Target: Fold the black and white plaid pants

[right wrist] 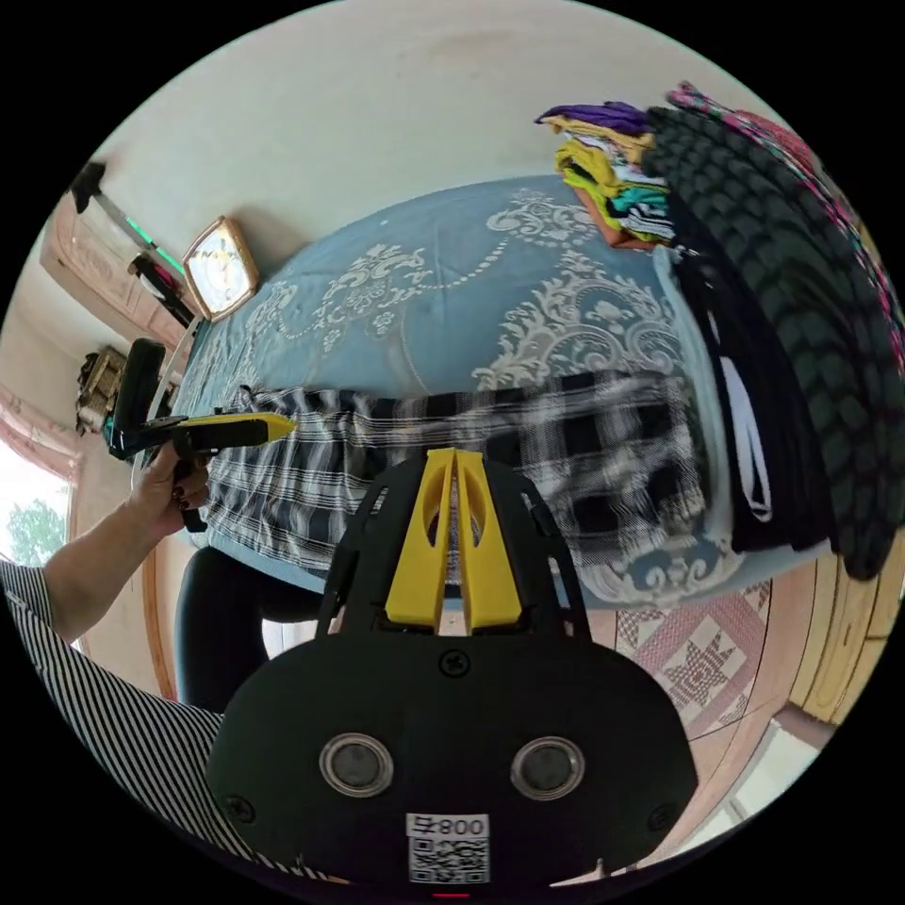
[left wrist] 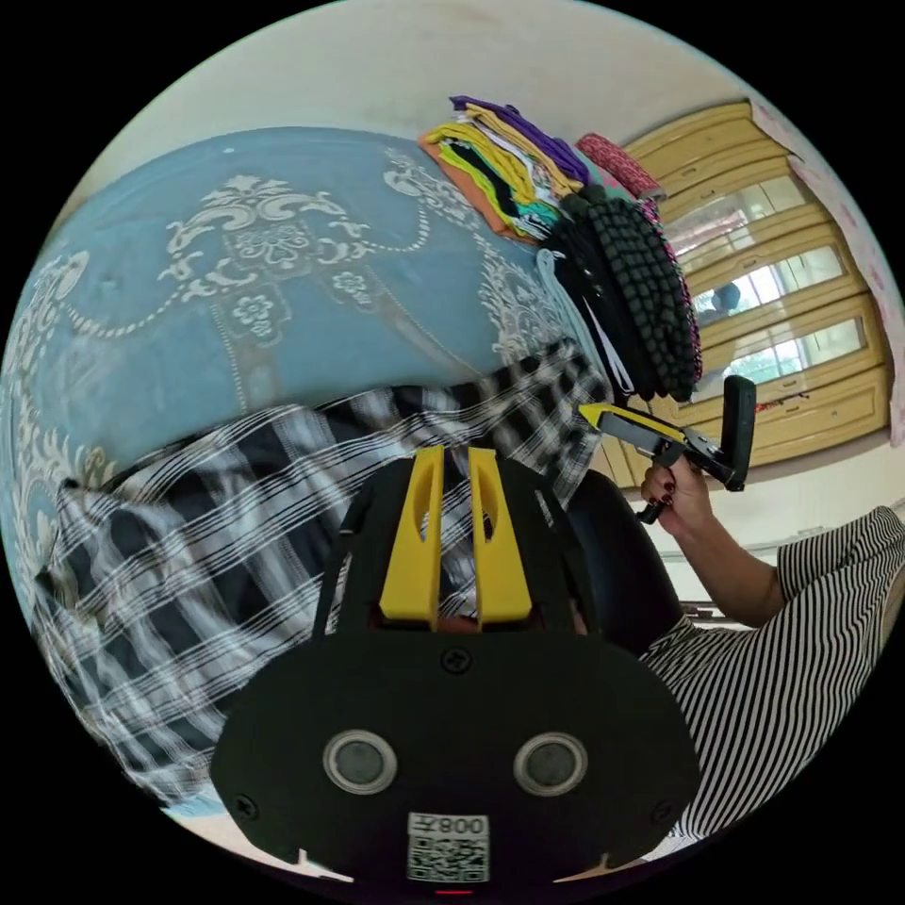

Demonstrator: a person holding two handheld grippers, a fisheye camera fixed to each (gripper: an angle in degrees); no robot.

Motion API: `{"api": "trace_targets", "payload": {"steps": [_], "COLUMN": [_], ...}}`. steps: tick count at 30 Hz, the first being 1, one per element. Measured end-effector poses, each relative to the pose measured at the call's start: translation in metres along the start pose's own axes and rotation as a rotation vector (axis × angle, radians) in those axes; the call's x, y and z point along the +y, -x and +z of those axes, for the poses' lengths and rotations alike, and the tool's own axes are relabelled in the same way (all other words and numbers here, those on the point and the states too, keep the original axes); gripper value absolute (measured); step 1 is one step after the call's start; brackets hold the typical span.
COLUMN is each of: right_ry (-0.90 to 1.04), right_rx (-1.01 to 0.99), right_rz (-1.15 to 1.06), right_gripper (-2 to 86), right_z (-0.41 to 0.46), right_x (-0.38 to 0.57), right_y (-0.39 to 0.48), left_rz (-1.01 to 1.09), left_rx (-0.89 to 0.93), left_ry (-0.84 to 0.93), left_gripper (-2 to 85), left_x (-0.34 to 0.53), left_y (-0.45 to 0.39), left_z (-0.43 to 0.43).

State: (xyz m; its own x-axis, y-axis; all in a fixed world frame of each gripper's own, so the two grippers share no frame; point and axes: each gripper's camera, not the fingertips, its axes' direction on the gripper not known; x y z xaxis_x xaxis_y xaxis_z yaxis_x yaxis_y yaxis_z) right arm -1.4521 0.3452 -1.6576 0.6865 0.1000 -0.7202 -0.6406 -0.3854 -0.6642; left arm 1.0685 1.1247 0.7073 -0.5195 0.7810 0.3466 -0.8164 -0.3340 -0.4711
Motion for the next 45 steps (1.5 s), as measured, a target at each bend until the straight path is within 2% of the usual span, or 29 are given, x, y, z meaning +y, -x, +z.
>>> {"api": "trace_targets", "payload": {"steps": [5, 8, 18, 21, 26, 30, 36, 45], "right_ry": [-0.049, -0.066, -0.033, -0.044, -0.074, -0.094, -0.116, -0.257], "right_rx": [0.041, 0.011, -0.069, -0.112, -0.167, -0.224, -0.303, -0.346], "right_rz": [0.298, 0.388, 0.426, 0.445, 0.458, 0.481, 0.490, 0.463], "right_gripper": [5.5, 7.0, 7.9, 7.5, 5.2, 2.2, 0.7, 0.3], "right_z": [-0.006, 0.006, 0.061, 0.071, 0.088, 0.096, 0.094, 0.044], "right_x": [0.075, 0.100, 0.141, 0.156, 0.172, 0.185, 0.206, 0.223], "right_y": [-0.099, -0.134, -0.181, -0.195, -0.209, -0.220, -0.232, -0.224], "left_rz": [0.165, 0.249, 0.461, 0.479, 0.534, 0.524, 0.496, 0.614], "left_rx": [0.058, 0.068, -0.042, -0.083, -0.206, -0.170, -0.041, -0.058], "left_ry": [0.111, 0.183, 0.352, 0.422, 0.393, 0.447, 0.414, 0.382], "left_gripper": [8.0, 9.2, 11.7, 10.2, 5.5, 2.3, 1.4, 1.3], "left_x": [-0.078, -0.127, -0.246, -0.257, -0.259, -0.267, -0.270, -0.252], "left_y": [-0.077, -0.124, -0.252, -0.271, -0.299, -0.314, -0.327, -0.350], "left_z": [0.051, 0.084, 0.169, 0.191, 0.194, 0.198, 0.180, 0.139]}}
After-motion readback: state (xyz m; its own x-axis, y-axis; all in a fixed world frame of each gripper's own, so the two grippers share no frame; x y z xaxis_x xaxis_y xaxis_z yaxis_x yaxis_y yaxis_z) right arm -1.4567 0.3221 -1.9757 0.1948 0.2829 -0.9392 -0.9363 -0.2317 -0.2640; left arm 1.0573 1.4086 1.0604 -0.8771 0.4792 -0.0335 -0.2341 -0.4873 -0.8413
